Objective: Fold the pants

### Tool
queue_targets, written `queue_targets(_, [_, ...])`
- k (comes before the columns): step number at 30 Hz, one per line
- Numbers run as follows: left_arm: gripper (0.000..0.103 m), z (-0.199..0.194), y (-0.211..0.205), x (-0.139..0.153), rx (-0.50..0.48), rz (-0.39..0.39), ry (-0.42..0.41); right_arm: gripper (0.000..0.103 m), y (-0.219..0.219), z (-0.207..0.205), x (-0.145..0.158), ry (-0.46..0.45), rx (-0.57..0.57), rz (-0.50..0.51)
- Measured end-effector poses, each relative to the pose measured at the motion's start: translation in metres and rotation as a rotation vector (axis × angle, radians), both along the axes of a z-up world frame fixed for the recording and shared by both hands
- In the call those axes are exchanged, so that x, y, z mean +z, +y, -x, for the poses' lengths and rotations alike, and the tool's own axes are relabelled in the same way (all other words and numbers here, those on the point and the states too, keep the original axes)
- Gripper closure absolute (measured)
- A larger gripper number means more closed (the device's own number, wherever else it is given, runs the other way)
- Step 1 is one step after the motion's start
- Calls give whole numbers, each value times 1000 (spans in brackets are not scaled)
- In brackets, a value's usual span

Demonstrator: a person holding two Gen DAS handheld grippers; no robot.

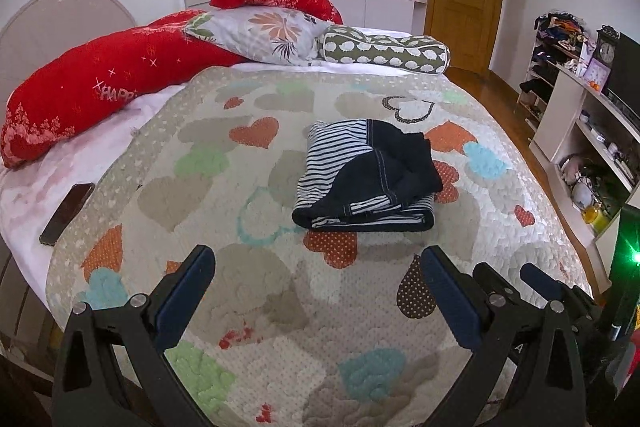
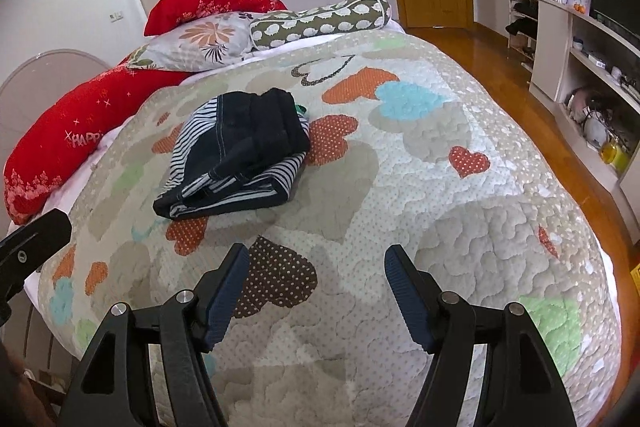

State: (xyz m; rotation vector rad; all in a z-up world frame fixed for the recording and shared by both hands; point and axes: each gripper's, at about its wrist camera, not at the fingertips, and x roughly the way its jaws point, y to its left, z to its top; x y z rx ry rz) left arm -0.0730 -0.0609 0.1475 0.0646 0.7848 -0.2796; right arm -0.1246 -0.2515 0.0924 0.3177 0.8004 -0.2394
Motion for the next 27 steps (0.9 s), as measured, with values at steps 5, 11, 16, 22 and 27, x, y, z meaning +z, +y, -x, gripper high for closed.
queue_targets(5, [1,-2,1,-1,-3,6,6,28,3,-1,0,1,7,11])
queue_targets(11, [1,-2,1,-2,-8,7,8,27,7,-2,-1,8,12,16])
queue_targets(16, [1,0,0,0,-7,11,-15,27,8,-2,-1,10,11,18])
queue_targets(22, [1,3,-1,3,-1,5,-48,27,7,-3,-1,9,13,19])
queue_targets(27, [1,2,0,1,-4,8,-34,27,8,-3,-2,11,10,20])
